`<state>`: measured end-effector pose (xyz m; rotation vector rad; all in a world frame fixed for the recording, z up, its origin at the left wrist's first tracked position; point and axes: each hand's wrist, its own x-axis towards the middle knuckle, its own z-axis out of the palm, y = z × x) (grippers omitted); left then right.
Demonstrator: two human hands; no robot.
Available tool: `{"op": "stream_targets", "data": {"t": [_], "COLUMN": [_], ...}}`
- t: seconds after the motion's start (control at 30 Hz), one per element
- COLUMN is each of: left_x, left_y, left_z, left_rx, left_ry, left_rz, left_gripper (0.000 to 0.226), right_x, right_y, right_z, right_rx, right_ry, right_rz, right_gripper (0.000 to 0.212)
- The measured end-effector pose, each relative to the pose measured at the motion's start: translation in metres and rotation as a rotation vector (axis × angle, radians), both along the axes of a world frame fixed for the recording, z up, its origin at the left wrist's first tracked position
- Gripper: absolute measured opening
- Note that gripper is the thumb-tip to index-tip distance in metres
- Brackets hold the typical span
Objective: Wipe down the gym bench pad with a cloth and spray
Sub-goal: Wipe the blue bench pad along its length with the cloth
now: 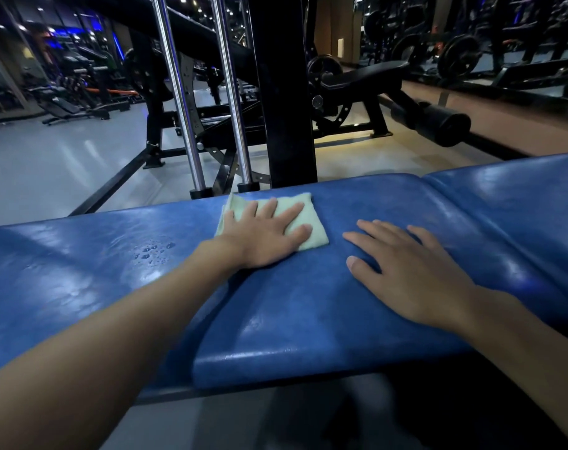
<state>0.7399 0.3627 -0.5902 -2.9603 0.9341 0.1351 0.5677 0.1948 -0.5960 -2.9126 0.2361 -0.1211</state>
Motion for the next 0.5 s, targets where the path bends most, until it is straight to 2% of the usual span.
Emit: {"op": "stream_targets", "data": {"t": [0.1,0.27,0.4,0.5], "left_x": [-0.064,-0.143,-0.129,-0.093], "left_y": [0.027,0.065,0.061,0.048], "left_z": [-0.002,-0.002,0.002,0.003], "left_rx": [-0.024,-0.017,-0.033,-0.027], "left_ry": [-0.032,-0.030,0.020,0.051], "left_rz": [-0.051,-0.083,-0.072,-0.064], "left_gripper": [0.085,0.075,0.074,0.063], "right_x": [0.000,0.001,0.005,0.007], "right_y": [-0.001,-0.002,-0.001,0.007], "right_z": [-0.001,0.002,0.008,0.004], "right_rx": [0.001,0.008,0.029,0.052], "right_ry": [-0.003,0.024,-0.020,-0.002], "right_rz": [-0.002,0.003,-0.002,0.023], "right_gripper": [0.057,0.057,0.054,0.055]}}
